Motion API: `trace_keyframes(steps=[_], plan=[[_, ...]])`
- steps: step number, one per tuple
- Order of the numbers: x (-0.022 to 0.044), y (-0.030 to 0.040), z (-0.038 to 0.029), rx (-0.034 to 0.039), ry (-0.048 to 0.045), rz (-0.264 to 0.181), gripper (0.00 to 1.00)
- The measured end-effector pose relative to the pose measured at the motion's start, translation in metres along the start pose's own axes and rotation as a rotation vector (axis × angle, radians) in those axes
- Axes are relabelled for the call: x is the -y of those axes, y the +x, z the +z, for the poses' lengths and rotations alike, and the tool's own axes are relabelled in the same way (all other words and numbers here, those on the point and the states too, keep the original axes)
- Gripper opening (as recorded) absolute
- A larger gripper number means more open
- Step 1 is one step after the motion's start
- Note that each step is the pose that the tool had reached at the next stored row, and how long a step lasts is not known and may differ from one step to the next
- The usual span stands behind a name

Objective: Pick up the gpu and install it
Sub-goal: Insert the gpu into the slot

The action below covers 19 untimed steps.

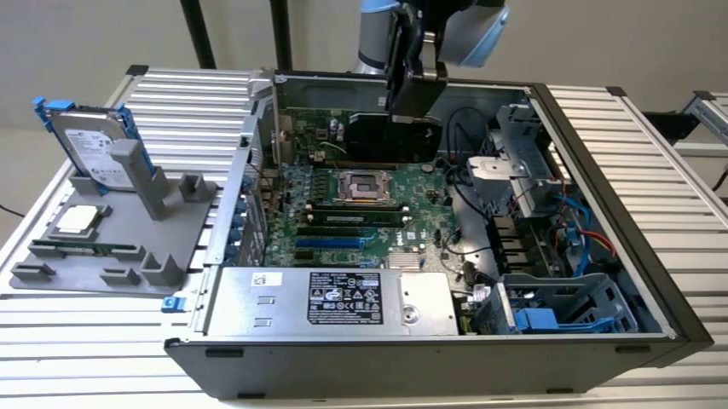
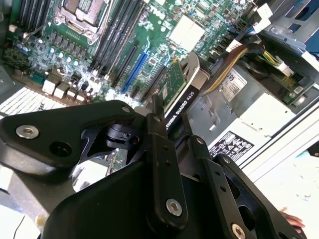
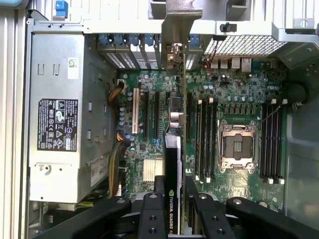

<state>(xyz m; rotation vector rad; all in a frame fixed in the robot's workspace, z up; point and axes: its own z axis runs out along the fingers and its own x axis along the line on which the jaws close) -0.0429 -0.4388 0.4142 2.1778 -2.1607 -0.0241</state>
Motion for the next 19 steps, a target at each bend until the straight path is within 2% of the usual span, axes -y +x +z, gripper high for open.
trace_keyframes(steps=[11,19], plan=[[0.0003,-0.0002,0.0041,-0.0058,0.0,0.0,0.0],[0.0004,-0.0002,0.0061,-0.0059,0.0,0.0,0.0]])
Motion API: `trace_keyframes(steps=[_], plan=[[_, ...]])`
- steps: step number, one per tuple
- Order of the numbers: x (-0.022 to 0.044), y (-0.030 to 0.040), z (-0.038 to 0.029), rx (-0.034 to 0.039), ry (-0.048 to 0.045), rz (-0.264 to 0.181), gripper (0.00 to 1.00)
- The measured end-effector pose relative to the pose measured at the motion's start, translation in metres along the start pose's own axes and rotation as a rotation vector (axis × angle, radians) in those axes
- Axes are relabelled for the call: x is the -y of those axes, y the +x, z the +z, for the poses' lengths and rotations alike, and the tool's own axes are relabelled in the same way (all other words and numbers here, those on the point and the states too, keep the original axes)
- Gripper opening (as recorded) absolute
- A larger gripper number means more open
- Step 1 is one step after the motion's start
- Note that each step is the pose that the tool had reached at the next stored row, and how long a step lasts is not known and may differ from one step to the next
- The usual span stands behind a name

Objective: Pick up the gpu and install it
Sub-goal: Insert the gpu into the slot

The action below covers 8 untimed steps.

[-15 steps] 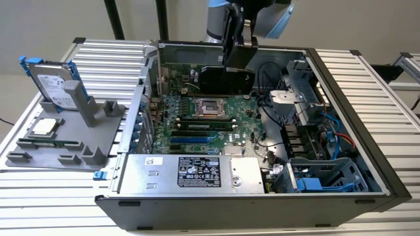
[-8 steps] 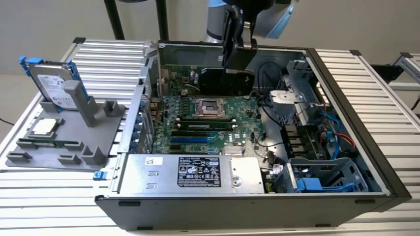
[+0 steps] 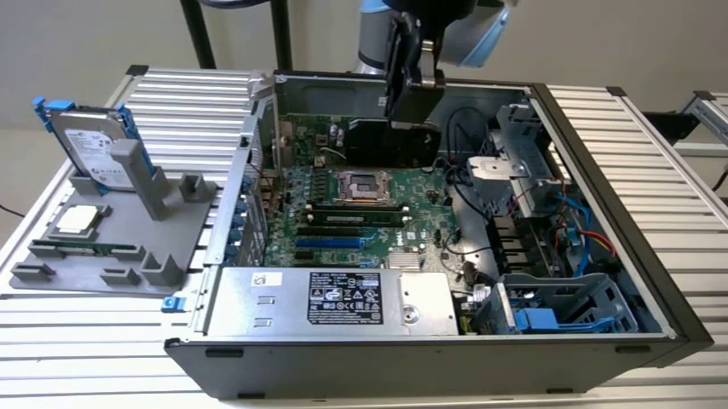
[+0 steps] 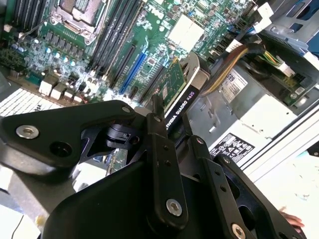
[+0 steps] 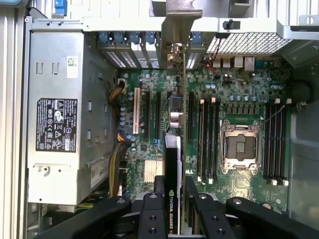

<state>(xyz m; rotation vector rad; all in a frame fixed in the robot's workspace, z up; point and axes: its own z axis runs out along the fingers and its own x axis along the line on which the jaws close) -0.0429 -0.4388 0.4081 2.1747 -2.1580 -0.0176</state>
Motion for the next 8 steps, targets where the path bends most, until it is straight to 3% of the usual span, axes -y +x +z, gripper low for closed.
trace_keyframes(steps=[8], plan=[[0.0002,-0.0001,0.0026,-0.0002,0.0,0.0,0.0]])
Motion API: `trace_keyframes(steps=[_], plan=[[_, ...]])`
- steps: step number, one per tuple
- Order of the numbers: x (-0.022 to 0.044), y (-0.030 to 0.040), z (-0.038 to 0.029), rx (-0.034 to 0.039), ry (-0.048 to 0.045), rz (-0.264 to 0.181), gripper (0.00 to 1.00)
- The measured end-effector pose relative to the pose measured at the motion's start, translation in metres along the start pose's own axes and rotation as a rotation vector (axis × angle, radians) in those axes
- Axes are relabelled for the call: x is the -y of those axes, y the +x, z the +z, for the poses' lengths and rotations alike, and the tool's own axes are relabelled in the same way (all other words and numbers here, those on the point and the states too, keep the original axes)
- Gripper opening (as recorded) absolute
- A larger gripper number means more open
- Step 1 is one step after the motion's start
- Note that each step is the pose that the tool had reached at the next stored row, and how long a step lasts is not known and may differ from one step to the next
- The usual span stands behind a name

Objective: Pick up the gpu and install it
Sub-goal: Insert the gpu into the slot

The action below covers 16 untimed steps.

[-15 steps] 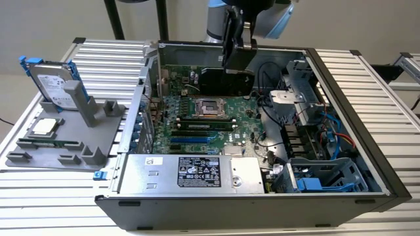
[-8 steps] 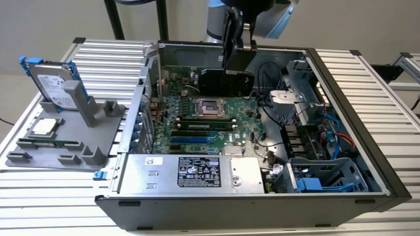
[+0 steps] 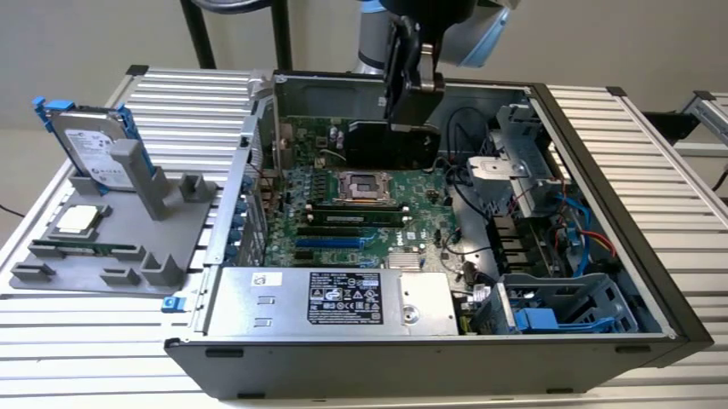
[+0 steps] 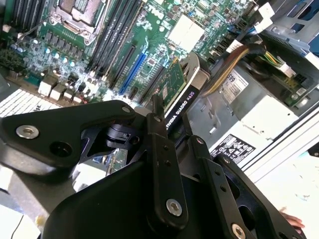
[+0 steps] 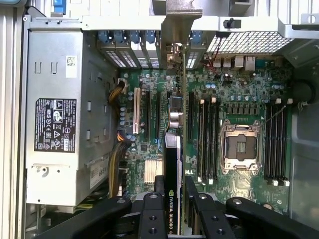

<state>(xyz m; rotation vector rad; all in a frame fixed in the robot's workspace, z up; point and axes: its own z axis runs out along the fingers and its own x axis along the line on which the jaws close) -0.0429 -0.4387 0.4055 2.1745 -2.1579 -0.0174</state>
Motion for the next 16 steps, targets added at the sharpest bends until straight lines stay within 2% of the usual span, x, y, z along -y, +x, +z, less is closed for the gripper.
trace_keyframes(steps=[16], plan=[[0.0003,-0.0002,0.0048,-0.0006,0.0,0.0,0.0]])
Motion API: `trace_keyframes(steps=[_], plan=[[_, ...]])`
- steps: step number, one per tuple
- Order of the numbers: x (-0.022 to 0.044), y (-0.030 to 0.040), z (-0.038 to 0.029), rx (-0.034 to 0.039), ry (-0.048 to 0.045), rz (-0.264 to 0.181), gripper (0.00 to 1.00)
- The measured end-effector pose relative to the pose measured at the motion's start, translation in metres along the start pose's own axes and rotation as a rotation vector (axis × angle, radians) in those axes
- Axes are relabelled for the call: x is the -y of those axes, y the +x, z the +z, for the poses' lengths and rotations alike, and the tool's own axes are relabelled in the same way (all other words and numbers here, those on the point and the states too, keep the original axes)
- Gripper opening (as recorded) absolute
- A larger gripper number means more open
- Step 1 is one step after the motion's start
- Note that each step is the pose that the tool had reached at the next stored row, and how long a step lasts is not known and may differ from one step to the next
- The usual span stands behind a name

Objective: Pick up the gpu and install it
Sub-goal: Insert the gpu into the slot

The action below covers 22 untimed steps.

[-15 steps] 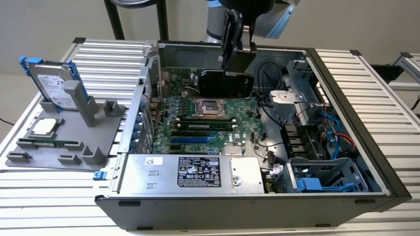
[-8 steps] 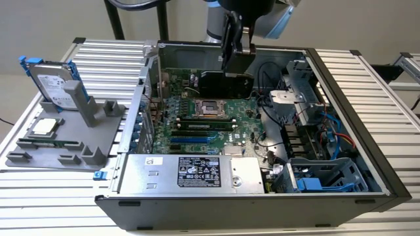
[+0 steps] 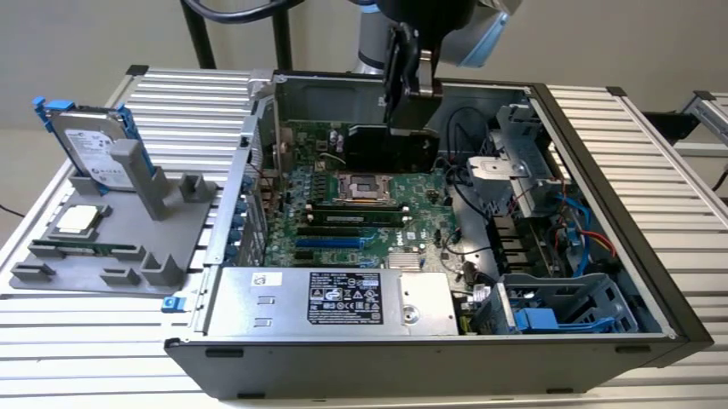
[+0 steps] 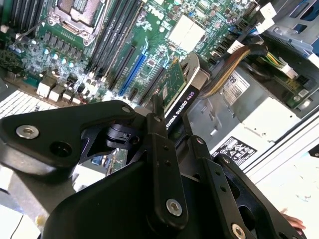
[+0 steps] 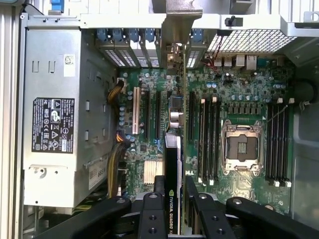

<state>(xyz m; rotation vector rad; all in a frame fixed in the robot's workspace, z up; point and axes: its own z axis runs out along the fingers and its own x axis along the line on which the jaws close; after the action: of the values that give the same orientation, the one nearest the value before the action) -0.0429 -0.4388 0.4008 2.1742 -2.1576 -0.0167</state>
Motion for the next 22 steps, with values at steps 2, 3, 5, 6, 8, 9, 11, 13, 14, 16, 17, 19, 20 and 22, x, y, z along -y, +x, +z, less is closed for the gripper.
trace_keyframes(steps=[2,3,5,6,8,9,11,13,14,16,17,19,20,22], plan=[[0.0,0.0,0.0006,-0.0002,0.0,0.0,0.0],[0.0001,0.0,0.0009,-0.0003,0.0,0.0,0.0],[0.0,-0.0001,0.0015,-0.0004,0.0,0.0,0.0],[0.0001,-0.0001,0.0017,-0.0005,0.0,0.0,0.0],[0.0001,-0.0001,0.0023,-0.0007,0.0,0.0,0.0],[0.0001,-0.0001,0.0025,-0.0007,0.0,0.0,0.0],[0.0002,-0.0002,0.0031,-0.0008,0.0,0.0,0.0],[0.0002,-0.0002,0.0037,-0.0009,0.0,0.0,0.0],[0.0003,-0.0002,0.004,-0.0009,0.0,0.0,0.0],[0.0003,-0.0002,0.0046,-0.0012,0.0,0.0,0.0],[0.0003,-0.0002,0.005,-0.0013,0.0,0.0,0.0],[0.0004,-0.0003,0.0059,-0.0015,0.0,0.0,0.0],[0.0004,-0.0003,0.0064,-0.0017,0.0,0.0,0.0],[0.0005,-0.0003,0.0072,-0.0022,0.0,0.0,0.0]])
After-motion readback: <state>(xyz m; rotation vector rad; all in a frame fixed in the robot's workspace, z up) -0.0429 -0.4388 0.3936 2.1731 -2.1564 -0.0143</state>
